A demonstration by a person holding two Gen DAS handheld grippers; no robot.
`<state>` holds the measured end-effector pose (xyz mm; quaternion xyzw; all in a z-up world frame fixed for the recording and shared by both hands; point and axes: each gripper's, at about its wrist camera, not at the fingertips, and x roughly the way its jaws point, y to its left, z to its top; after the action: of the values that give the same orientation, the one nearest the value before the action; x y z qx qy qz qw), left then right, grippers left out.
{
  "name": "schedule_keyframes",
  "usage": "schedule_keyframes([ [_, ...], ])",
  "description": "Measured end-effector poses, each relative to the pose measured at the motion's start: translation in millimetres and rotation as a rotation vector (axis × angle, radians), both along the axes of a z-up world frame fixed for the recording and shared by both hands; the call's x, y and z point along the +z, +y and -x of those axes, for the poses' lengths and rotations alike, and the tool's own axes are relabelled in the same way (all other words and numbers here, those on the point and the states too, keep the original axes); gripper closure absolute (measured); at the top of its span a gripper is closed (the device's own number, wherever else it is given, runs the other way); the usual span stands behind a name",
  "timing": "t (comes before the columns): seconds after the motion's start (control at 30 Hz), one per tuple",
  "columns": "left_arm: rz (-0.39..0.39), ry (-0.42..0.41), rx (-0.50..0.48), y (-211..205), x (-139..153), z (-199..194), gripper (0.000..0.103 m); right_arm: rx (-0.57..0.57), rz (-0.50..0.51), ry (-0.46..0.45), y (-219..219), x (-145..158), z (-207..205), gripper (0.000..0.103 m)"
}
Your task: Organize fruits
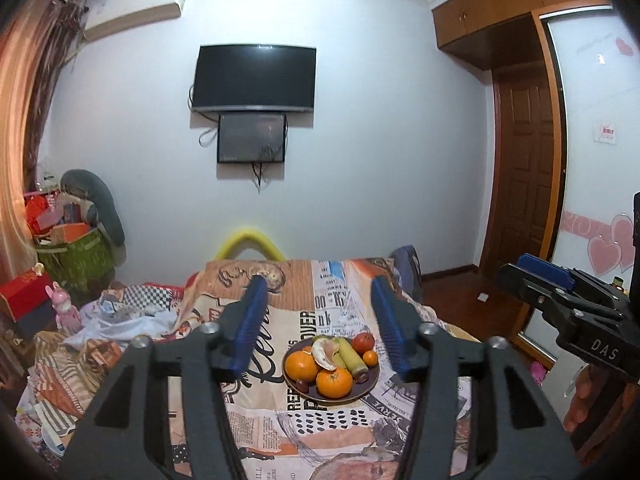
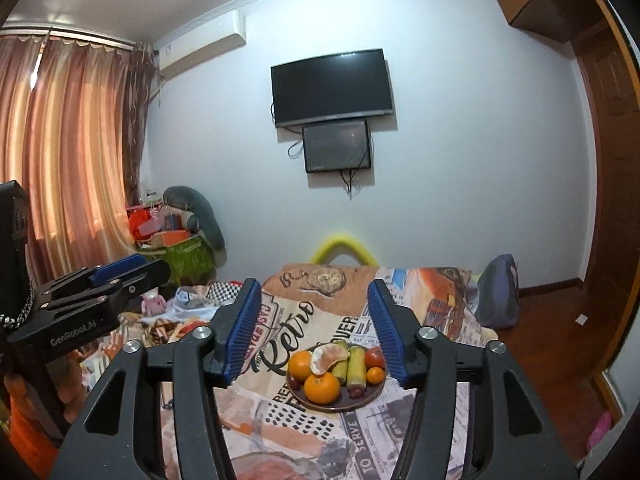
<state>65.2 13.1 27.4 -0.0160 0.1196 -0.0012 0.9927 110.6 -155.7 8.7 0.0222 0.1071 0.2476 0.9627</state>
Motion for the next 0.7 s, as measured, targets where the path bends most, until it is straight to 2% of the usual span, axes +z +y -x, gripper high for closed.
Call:
schedule_keyframes([
  [0.03, 0.000, -0.003, 0.001, -1, 0, 2, 0.041, -0.010, -0.001, -0.008, 0, 0, 2, 0.035],
  [0.13, -0.001, -0.016, 0.003, -1, 1, 9, 0.036, -0.038, 0.005, -0.026, 2, -1, 5, 0.027],
  [0.2, -0.007, -0.019, 0.007, -2, 1, 10, 0.032, -0.055, 0.016, -0.036, 2, -2, 9, 0.025],
  [0.27, -0.008, -0.019, 0.006, -3, 0, 11, 0.023, -0.068, 0.026, -0.043, 4, -3, 13, 0.021],
  [0.5, -0.014, -0.032, 0.004, -7, -2, 21, 0.012, -0.109, 0.040, -0.076, 1, -1, 25, 0.001],
  [0.7, -0.022, -0.042, 0.002, -11, -3, 24, 0.005, -0.114, 0.042, -0.079, 1, 0, 28, 0.000],
])
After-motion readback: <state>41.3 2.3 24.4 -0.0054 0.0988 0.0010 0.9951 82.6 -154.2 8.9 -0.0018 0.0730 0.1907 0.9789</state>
